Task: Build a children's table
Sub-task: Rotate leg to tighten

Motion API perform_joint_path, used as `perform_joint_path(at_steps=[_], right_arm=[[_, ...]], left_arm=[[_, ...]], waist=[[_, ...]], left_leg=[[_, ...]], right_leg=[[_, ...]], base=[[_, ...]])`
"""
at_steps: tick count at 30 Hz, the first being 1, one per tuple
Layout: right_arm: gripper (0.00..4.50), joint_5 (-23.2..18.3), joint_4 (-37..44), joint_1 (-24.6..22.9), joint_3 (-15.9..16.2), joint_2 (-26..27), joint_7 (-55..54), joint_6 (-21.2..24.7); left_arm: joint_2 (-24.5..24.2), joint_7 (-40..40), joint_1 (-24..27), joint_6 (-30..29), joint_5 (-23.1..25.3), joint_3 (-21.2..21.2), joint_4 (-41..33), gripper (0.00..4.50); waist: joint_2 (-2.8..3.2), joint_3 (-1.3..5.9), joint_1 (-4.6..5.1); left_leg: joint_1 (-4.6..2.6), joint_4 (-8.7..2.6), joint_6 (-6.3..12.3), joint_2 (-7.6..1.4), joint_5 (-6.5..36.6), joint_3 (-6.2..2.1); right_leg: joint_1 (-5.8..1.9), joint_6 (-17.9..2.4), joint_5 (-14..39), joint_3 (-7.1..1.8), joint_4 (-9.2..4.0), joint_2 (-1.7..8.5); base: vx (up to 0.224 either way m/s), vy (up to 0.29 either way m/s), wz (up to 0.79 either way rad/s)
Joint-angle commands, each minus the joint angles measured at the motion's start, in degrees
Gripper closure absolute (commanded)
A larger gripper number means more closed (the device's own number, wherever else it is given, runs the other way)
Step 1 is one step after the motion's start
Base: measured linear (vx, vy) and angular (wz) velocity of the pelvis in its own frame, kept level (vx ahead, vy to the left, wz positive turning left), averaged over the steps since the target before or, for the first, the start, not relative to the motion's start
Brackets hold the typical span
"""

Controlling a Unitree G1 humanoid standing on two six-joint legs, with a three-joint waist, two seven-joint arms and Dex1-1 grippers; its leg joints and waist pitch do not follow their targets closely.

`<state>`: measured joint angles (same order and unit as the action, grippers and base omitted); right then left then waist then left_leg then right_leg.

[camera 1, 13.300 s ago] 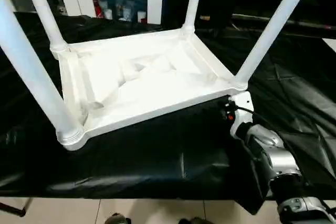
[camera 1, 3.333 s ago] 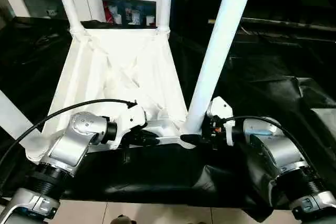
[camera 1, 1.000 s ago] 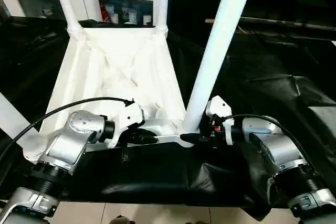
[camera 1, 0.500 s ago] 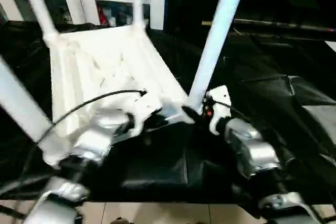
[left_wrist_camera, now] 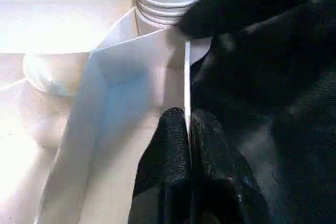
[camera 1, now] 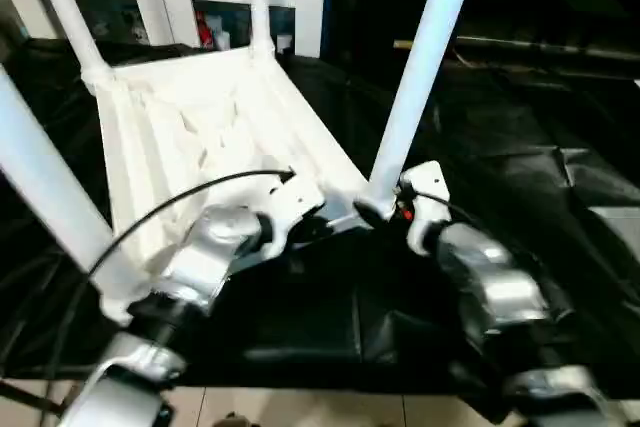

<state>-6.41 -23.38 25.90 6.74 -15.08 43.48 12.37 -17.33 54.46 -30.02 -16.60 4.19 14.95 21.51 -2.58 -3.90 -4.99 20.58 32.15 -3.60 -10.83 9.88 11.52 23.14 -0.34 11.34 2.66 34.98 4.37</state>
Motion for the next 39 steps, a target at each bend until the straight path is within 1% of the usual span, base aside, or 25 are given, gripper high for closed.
perform_joint_path(at_steps=[1,2,3,5,6,7,8,9,10,12,13,14,16,19,20,21,23,26,29,30,33,35,37,38,39], right_arm=[[0.59,-2.0,5.0,0.0,4.2,-1.1,9.1,-1.1],[0.59,-2.0,5.0,-0.1,4.3,-1.4,9.3,-1.1],[0.59,-1.7,5.7,-0.1,4.8,-3.5,11.8,-1.1],[0.59,-1.8,6.3,-0.2,5.3,-5.0,14.3,-0.8],[0.59,-1.9,6.7,-0.3,5.5,-6.0,15.9,-0.6],[0.59,-2.0,7.0,-0.2,5.8,-7.0,17.5,-0.3],[0.59,-2.1,7.3,-0.1,6.0,-7.8,18.8,0.0],[0.59,-2.1,7.2,0.1,6.5,-8.8,20.0,0.2],[0.59,-1.6,6.9,0.2,7.0,-9.1,20.4,-0.1],[0.59,-0.7,6.4,0.3,7.5,-9.3,20.5,-0.6],[0.59,-0.3,6.1,0.4,7.6,-9.2,20.0,-0.8],[0.59,-0.3,6.1,0.4,7.6,-9.2,20.0,-0.8],[0.85,0.7,4.7,0.8,7.6,-8.1,18.1,-1.8],[0.95,0.6,4.7,0.8,7.7,-7.8,18.0,-1.7],[1.18,0.6,4.8,0.7,8.1,-7.9,18.4,-1.6],[1.29,0.5,5.0,0.6,8.4,-8.2,18.7,-1.5],[1.33,0.4,5.1,0.5,8.6,-8.4,18.8,-1.5],[1.64,0.4,5.1,0.4,8.5,-8.4,19.1,-1.4],[1.78,0.5,4.7,0.4,8.3,-8.3,19.3,-1.7],[1.92,0.5,4.6,0.4,8.3,-8.3,19.3,-1.7],[2.00,-0.1,4.6,-0.2,8.1,-8.0,18.9,-1.2],[2.03,-0.5,4.0,-0.6,7.2,-7.0,16.9,-0.7],[2.03,-0.4,3.1,-0.6,6.3,-5.9,14.5,-0.2],[2.04,0.5,1.3,-0.4,5.1,-4.0,9.4,0.6],[2.10,1.0,0.0,-0.2,4.3,-2.6,5.9,1.0]], left_arm=[[-0.3,4.3,2.1,1.5,-2.4,1.6,0.8,4.50],[-0.5,4.5,2.2,1.6,-2.5,1.6,0.7,4.50],[-2.5,8.2,3.1,2.6,-3.4,2.0,-0.8,4.50],[-3.9,10.5,3.8,2.4,-4.2,2.1,-2.1,4.50],[-4.7,11.9,4.2,2.2,-4.8,2.1,-3.0,4.50],[-5.8,14.1,4.8,1.9,-5.7,2.0,-4.2,4.50],[-6.7,15.8,5.3,1.6,-6.6,1.8,-5.3,4.50],[-7.8,17.5,5.8,1.0,-7.9,1.6,-6.6,4.50],[-8.2,18.1,6.1,0.4,-8.4,1.5,-7.2,4.50],[-8.8,18.9,6.3,0.0,-8.8,1.5,-7.7,4.50],[-8.9,19.1,6.4,0.0,-8.8,1.6,-7.9,4.50],[-8.9,19.1,6.4,0.0,-8.8,1.6,-7.9,4.50],[-9.3,19.1,6.7,0.1,-8.8,1.8,-8.2,4.50],[-9.4,19.1,6.9,0.1,-8.8,1.8,-8.5,4.50],[-9.3,18.9,6.9,0.1,-8.8,1.8,-8.5,4.50],[-9.4,18.9,6.9,0.0,-8.8,1.8,-8.6,4.50],[-9.5,19.0,6.9,-0.1,-8.8,1.8,-8.7,4.50],[-9.6,19.1,6.9,-0.3,-8.9,1.8,-8.9,4.50],[-9.7,19.1,6.9,-0.4,-9.0,1.8,-8.8,4.50],[-9.7,19.1,6.9,-0.4,-9.0,1.8,-8.8,4.50],[-9.7,18.9,6.9,-0.6,-8.9,1.7,-8.7,4.50],[-9.3,17.5,6.7,-0.3,-8.5,1.3,-8.0,4.50],[-8.5,15.5,6.4,-0.4,-7.8,1.1,-7.0,4.50],[-6.8,11.1,5.4,-0.8,-6.1,0.6,-4.7,4.50],[-5.6,8.4,4.7,-0.7,-5.2,0.3,-3.2,4.50]], waist=[[-0.88,2.69,-0.06],[-0.88,2.69,-0.06],[-0.77,2.62,-0.05],[-0.82,2.62,-0.09],[-0.67,2.69,0.01],[-0.58,2.69,0.11],[-0.54,2.72,0.09],[-0.55,2.82,0.02],[-0.61,2.83,-0.04],[-0.60,2.82,0.02],[-0.87,2.69,0.09],[-0.87,2.67,0.06],[-0.87,2.55,0.10],[-0.87,2.46,0.19],[-0.90,2.42,0.27],[-0.88,2.38,0.31],[-0.88,2.41,0.33],[-0.87,2.40,0.37],[-0.82,2.39,0.42],[-0.87,2.38,0.45],[-0.80,2.39,0.47],[-0.83,2.33,0.51],[-0.77,2.21,0.58],[-0.82,2.02,0.75],[-0.76,1.74,0.93]], left_leg=[[-0.07,-3.20,4.45,-2.32,10.6,-1.18],[-0.07,-3.20,4.45,-2.32,10.6,-1.18],[-0.30,-3.24,4.02,-2.43,11.3,-1.15],[-0.44,-3.34,3.49,-2.59,11.3,-1.22],[-0.40,-3.33,3.55,-2.62,11.2,-1.23],[-0.54,-3.34,3.63,-2.69,11.1,-1.16],[-0.52,-3.33,3.62,-2.70,11.0,-1.17],[-0.64,-3.21,3.70,-2.73,10.5,-1.08],[-0.52,-3.14,4.05,-2.72,8.9,-1.03],[-0.52,-2.97,4.51,-2.63,7.5,-0.88],[-0.37,-2.97,4.63,-2.57,7.9,-0.85],[-0.32,-2.97,4.52,-2.55,8.3,-0.89],[-0.46,-3.11,3.63,-2.60,10.0,-0.96],[-0.47,-3.22,2.97,-2.64,11.0,-1.05],[-0.39,-3.28,2.81,-2.62,11.1,-1.10],[-0.46,-3.28,2.71,-2.66,11.2,-1.10],[-0.48,-3.23,2.81,-2.62,11.0,-1.07],[-0.45,-3.21,2.94,-2.60,10.7,-1.06],[-0.44,-3.19,2.99,-2.57,10.7,-1.07],[-0.41,-3.17,3.04,-2.58,10.5,-1.05],[-0.48,-3.20,3.02,-2.61,10.5,-1.07],[-0.44,-3.22,2.98,-2.58,10.8,-1.07],[-0.41,-3.33,2.63,-2.60,11.7,-1.10],[-0.39,-3.50,2.05,-2.55,12.9,-1.18],[-0.64,-3.69,1.13,-2.55,15.2,-1.26]], right_leg=[[-2.53,-8.9,13.5,-2.53,-4.68,3.83],[-2.53,-8.9,13.5,-2.53,-4.68,3.83],[-2.22,-8.8,15.7,-2.62,-4.86,3.88],[-2.21,-9.1,15.9,-2.59,-4.81,3.81],[-2.19,-9.7,14.7,-2.60,-4.53,3.73],[-2.04,-10.4,13.5,-2.63,-4.48,3.68],[-2.10,-10.7,12.8,-2.61,-4.36,3.69],[-2.08,-11.5,10.9,-2.62,-4.13,3.65],[-2.19,-12.3,8.3,-2.61,-3.82,3.56],[-2.13,-13.3,5.7,-2.57,-3.52,3.44],[-2.19,-13.5,6.0,-2.56,-3.60,3.49],[-2.24,-13.4,6.6,-2.58,-3.62,3.59],[-2.17,-12.5,10.4,-2.64,-4.06,3.80],[-2.13,-11.9,12.2,-2.68,-4.19,3.80],[-2.18,-11.6,12.6,-2.69,-4.22,3.80],[-2.10,-11.4,12.7,-2.71,-4.25,3.78],[-2.10,-11.5,12.1,-2.73,-4.20,3.73],[-2.13,-11.7,11.4,-2.71,-4.12,3.70],[-2.13,-11.7,11.3,-2.72,-4.11,3.70],[-2.14,-11.8,11.0,-2.72,-4.10,3.69],[-2.13,-12.0,10.7,-2.69,-4.04,3.65],[-2.12,-12.0,11.1,-2.69,-4.13,3.67],[-2.06,-11.7,12.6,-2.72,-4.31,3.74],[-1.96,-11.3,14.9,-2.72,-4.59,3.73],[-1.70,-10.3,19.1,-2.73,-5.07,3.78]], base=[[0.000,0.000,0.00],[0.000,0.000,0.00],[0.000,0.000,0.00],[0.000,0.000,0.00],[0.000,0.000,0.00],[0.000,0.000,0.00],[0.000,0.000,0.00],[0.000,0.000,0.00],[0.000,0.000,0.00],[0.000,0.000,0.00],[0.000,0.000,0.00],[0.000,0.000,0.00],[0.000,0.000,0.00],[0.000,0.000,0.00],[0.000,0.000,0.00],[0.000,0.000,0.00],[0.000,0.000,0.00],[0.000,0.000,0.00],[0.000,0.000,0.00],[0.000,0.000,0.00],[0.000,0.000,0.00],[0.000,0.000,0.00],[0.000,0.000,0.00],[0.000,0.000,0.00],[0.000,0.000,0.00]])
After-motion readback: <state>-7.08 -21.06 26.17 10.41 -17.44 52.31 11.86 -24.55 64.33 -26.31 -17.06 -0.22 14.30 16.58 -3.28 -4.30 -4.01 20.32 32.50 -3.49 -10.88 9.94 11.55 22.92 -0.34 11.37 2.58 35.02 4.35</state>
